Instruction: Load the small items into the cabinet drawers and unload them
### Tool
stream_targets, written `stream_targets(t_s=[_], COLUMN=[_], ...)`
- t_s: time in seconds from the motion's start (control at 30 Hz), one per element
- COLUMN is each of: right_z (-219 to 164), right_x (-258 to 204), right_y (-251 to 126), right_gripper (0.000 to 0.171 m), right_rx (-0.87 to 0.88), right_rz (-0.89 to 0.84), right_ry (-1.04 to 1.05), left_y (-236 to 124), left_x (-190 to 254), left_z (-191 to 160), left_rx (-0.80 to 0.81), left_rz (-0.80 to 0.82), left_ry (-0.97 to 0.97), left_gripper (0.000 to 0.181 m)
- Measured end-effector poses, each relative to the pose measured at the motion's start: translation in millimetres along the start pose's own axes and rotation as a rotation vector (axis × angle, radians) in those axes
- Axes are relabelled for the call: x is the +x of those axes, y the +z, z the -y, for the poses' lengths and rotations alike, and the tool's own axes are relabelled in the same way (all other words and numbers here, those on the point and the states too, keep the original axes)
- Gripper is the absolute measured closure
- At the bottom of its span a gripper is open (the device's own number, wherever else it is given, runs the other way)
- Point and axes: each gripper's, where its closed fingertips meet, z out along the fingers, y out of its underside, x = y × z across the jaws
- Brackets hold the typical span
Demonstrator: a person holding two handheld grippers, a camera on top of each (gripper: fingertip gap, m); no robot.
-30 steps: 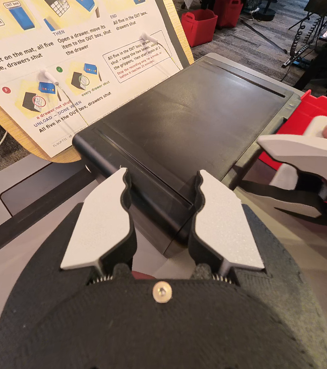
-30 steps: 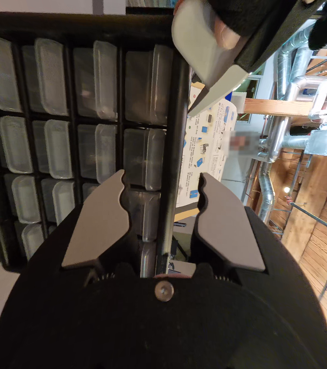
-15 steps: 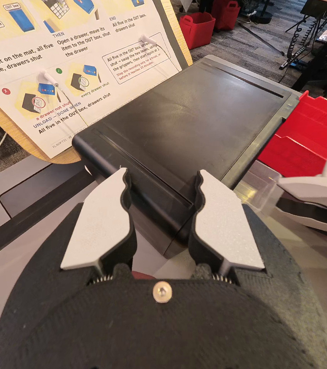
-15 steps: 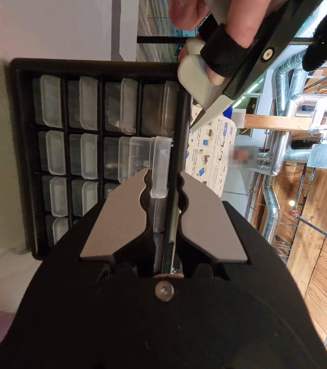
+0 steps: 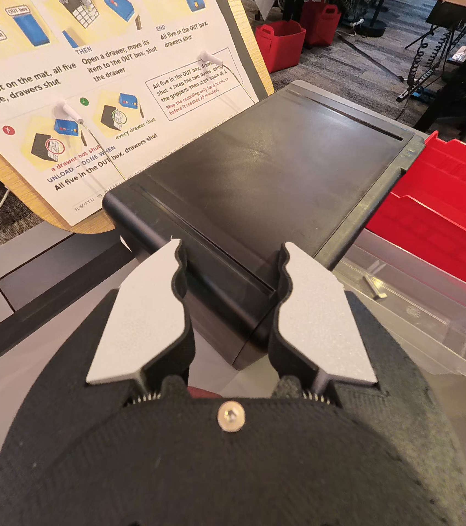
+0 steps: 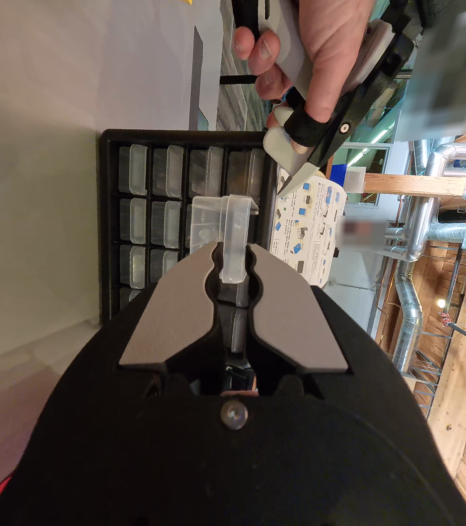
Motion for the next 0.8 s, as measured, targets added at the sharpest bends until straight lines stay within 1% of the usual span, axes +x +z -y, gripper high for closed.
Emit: stream_targets(t_s=[0.03,0.17,0.4,0.43,0.53,0.63,0.73,0.8], right_z=[1,6,1,1,1,0,7,10], right_x=[-1,-6,-27,-29,-29,-31,-34,-34], right_y=[-3,-9,-1,-1,-1,0,-8,-18], right_gripper=[0.159,0.159,0.155,0.152,0.153,0.145,0.138,0.142], right_rx=[0.006,0.018,0.001,0.000,0.004,0.001,0.041,0.083], right_rz=[0.004,0.028,0.102,0.106,0.118,0.138,0.167,0.214], right_ry=[-0.001,-0.009,-0.017,-0.019,0.005,0.000,0.004,0.024], left_y=[0,0,0,0,0,0,0,0], left_x=[0,0,0,0,0,0,0,0], left_z=[0,0,0,0,0,0,0,0], left_rx=[0.000,-0.002,-0.001,-0.002,-0.003,-0.004,-0.003,-0.003], left_rz=[0.000,0.001,0.006,0.006,0.007,0.008,0.008,0.008], left_ry=[0.000,0.000,-0.002,-0.001,0.000,0.000,-0.001,0.000], left_gripper=[0.118,0.118,0.118,0.118,0.118,0.118,0.118,0.118])
